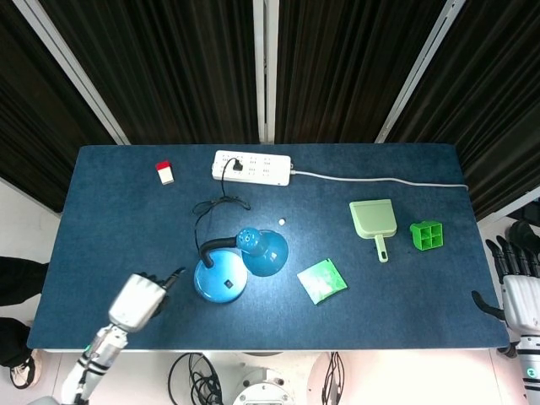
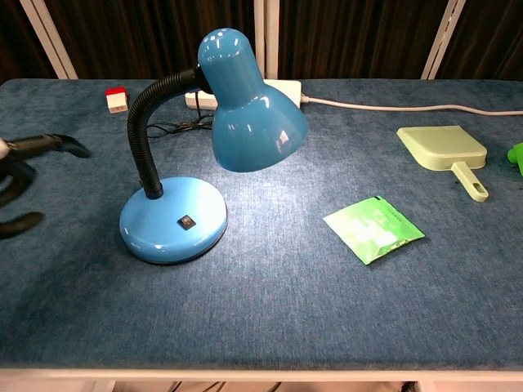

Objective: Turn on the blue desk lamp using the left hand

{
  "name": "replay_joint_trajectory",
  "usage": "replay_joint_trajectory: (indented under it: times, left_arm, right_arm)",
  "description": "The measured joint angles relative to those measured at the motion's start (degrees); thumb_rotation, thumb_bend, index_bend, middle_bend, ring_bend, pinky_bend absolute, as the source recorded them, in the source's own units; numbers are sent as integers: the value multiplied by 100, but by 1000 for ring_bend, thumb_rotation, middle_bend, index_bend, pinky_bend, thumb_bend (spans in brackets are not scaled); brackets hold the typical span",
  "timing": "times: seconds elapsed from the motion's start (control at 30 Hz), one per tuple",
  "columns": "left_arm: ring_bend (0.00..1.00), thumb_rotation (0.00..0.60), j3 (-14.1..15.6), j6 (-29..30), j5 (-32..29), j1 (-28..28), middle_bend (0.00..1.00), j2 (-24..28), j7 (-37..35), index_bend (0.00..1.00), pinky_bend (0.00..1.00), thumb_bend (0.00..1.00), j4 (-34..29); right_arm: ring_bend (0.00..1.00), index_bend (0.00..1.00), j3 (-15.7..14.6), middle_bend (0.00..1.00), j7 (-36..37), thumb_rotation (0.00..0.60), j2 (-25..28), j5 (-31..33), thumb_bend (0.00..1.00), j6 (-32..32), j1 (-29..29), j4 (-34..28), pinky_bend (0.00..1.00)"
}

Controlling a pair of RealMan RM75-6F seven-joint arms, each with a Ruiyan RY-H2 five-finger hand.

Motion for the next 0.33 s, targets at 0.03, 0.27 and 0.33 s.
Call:
replay_joint_trajectory:
  times: [0.03, 0.27, 0.33]
  left_arm:
    - [590, 600, -4, 135, -68, 102, 624, 144, -141, 274, 705, 202, -21]
    - [0, 600, -137, 306, -1143, 569, 2, 1124, -663, 83, 7, 13, -467]
    - [0, 600, -255, 310, -1465, 660, 0, 1358, -689, 71, 0, 12, -597]
  right_arm:
    - [0, 0, 2, 0, 6, 600, 6, 1, 176, 19, -12, 4, 0]
    - [0, 0, -37, 0, -25, 600, 2, -129, 164, 165, -74, 48, 0]
    - [0, 0, -75, 0, -122, 600, -9, -241, 154, 265, -104, 52, 0]
